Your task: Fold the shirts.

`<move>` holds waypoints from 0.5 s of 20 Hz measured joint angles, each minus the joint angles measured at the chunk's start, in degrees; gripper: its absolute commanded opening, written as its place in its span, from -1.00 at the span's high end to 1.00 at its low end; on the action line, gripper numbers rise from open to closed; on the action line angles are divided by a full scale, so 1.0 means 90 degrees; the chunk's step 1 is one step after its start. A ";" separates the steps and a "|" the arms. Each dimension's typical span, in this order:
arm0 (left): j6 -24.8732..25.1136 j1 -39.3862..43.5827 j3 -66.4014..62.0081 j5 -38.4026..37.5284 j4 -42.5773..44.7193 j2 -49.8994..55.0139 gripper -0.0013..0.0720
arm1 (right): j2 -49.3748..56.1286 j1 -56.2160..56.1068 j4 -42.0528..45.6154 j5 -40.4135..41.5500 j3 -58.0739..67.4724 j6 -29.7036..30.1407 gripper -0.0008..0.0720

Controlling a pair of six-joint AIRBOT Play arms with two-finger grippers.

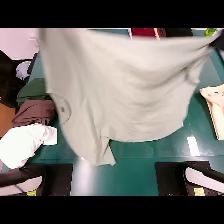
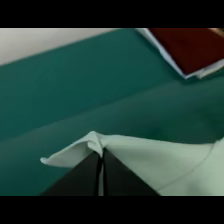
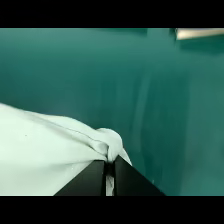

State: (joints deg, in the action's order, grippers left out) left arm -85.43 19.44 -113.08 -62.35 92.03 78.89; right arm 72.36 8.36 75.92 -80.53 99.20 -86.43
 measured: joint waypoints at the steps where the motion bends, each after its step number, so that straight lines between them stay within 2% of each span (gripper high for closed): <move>1: 0.0005 -0.0002 0.0010 -0.0027 0.0058 0.0464 0.88 | 0.0253 -0.0087 0.0085 0.0112 -0.0170 -0.0032 0.93; 2: 0.0005 -0.0002 0.0012 -0.0034 0.0095 0.0850 0.88 | 0.0515 -0.0165 0.0104 0.0270 -0.0284 -0.0051 0.93; 3: 0.0002 0.0000 0.0012 -0.0066 0.0121 0.1209 0.80 | 0.0792 -0.0238 0.0129 0.0338 -0.0352 -0.0070 0.92; 4: 0.0002 0.0000 0.0015 -0.0160 0.0143 0.1491 -0.02 | 0.1022 -0.0287 0.0153 0.0381 -0.0362 -0.0085 0.73; 5: 0.0002 0.0000 0.0019 -0.0240 0.0172 0.1693 -0.63 | 0.1212 -0.0323 0.0163 0.0435 -0.0325 -0.0107 -0.06; 6: 0.0000 -0.0002 0.0015 -0.0321 0.0189 0.1836 -0.51 | 0.1399 -0.0364 0.0165 0.0454 -0.0260 -0.0109 -0.46; 10: -0.0090 -0.0209 0.0000 -0.0940 0.0170 0.1872 -0.51 | 0.1666 -0.0408 0.0189 0.0401 0.0092 -0.0119 -0.41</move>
State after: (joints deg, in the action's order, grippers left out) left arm -86.24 17.56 -113.08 -70.81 93.56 95.74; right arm 87.35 4.69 77.62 -76.93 100.03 -87.50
